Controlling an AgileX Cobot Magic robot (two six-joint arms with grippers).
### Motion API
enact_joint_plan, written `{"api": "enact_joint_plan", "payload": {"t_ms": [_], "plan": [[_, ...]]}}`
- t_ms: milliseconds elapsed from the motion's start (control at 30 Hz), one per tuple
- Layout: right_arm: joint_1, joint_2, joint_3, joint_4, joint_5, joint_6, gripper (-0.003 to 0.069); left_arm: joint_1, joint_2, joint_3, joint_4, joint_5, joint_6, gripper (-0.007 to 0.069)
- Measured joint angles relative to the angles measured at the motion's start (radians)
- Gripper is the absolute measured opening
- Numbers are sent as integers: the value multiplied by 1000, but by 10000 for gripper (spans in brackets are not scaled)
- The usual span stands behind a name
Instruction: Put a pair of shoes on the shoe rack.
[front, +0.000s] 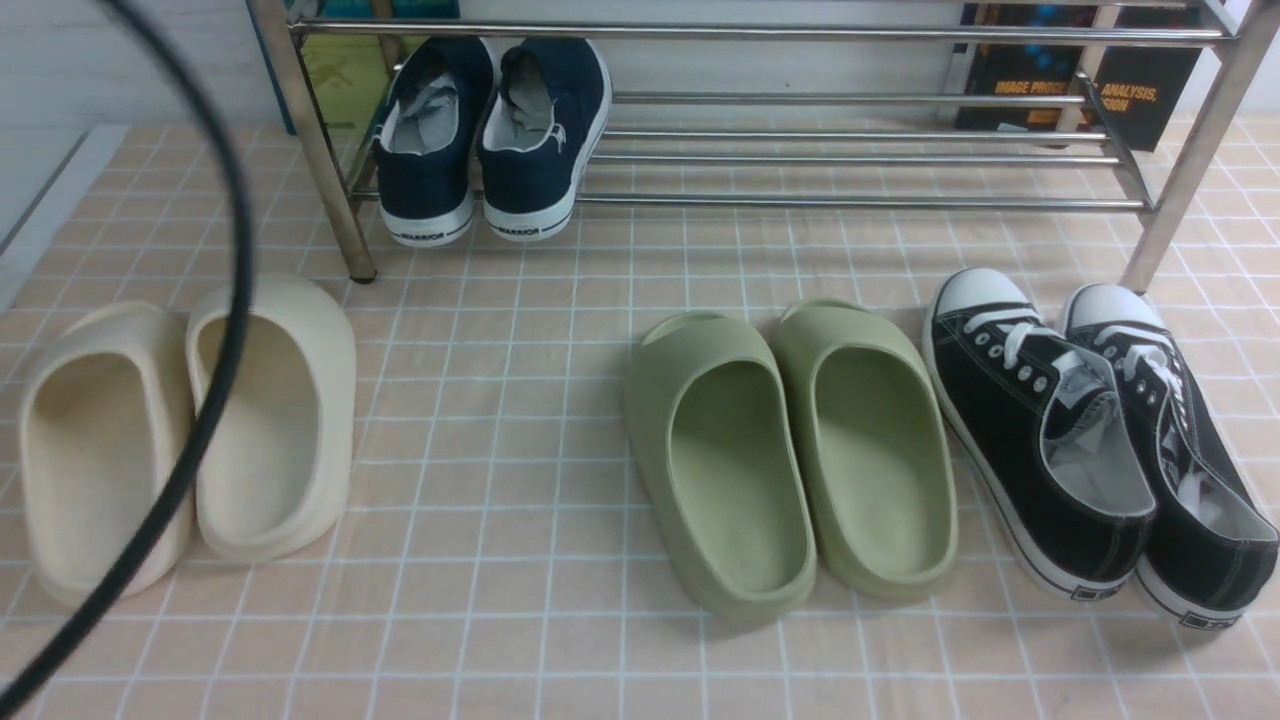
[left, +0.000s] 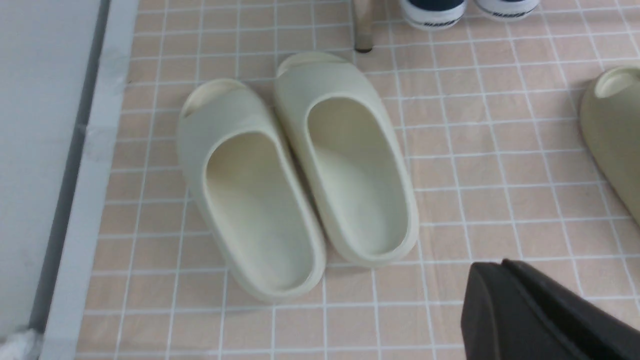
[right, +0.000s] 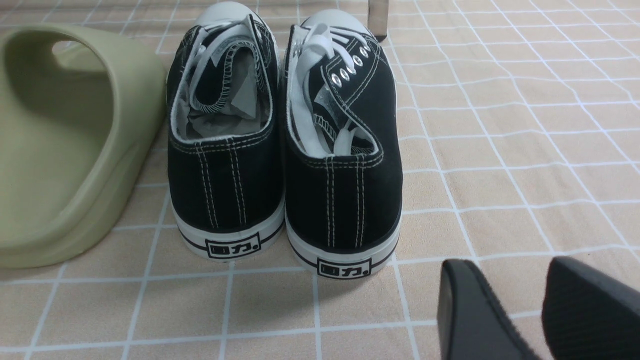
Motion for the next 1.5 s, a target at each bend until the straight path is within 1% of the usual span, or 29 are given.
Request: {"api": "enact_joint_plan", "payload": {"t_ms": [33, 100, 267, 300, 433, 500, 567, 667, 767, 867, 967, 1100, 1200, 1300, 1333, 1367, 1400, 1433, 1500], "plan": [[0, 0, 0, 0, 0, 0, 239, 0, -21, 8, 6, 0, -5, 20], [0, 0, 0, 0, 0, 0, 239, 0, -141, 96, 33, 3, -64, 22], [0, 0, 0, 0, 0, 0, 239, 0, -281, 173, 35, 31, -93, 23], [0, 0, 0, 0, 0, 0, 239, 0, -310, 178, 34, 56, -95, 23], [0, 0, 0, 0, 0, 0, 239, 0, -343, 181, 38, 134, -98, 27], [0, 0, 0, 0, 0, 0, 239, 0, -345, 181, 80, 172, -100, 31], [0, 0, 0, 0, 0, 0, 239, 0, -345, 181, 105, 172, -120, 33], [0, 0, 0, 0, 0, 0, 239, 0, -345, 181, 106, 172, -152, 33], [0, 0, 0, 0, 0, 0, 239, 0, -345, 181, 102, 172, -152, 26], [0, 0, 0, 0, 0, 0, 239, 0, -345, 181, 42, 172, -119, 18], [0, 0, 0, 0, 0, 0, 239, 0, -345, 184, -20, 165, -111, 18], [0, 0, 0, -1, 0, 0, 239, 1, -354, 229, -62, 72, -104, 18], [0, 0, 0, -1, 0, 0, 239, 24, -398, 339, -105, -101, -62, 18], [0, 0, 0, -1, 0, 0, 239, 115, -480, 487, -167, -338, 5, 18], [0, 0, 0, -1, 0, 0, 239, 122, -480, 496, -167, -352, 8, 18], [0, 0, 0, -1, 0, 0, 239, 150, -509, 533, -180, -410, 23, 18], [0, 0, 0, -1, 0, 0, 239, 186, -533, 571, -186, -465, 40, 18], [0, 0, 0, -1, 0, 0, 239, 238, -577, 648, -191, -568, 60, 18], [0, 0, 0, -1, 0, 0, 239, 312, -647, 744, -193, -679, 76, 18]]}}
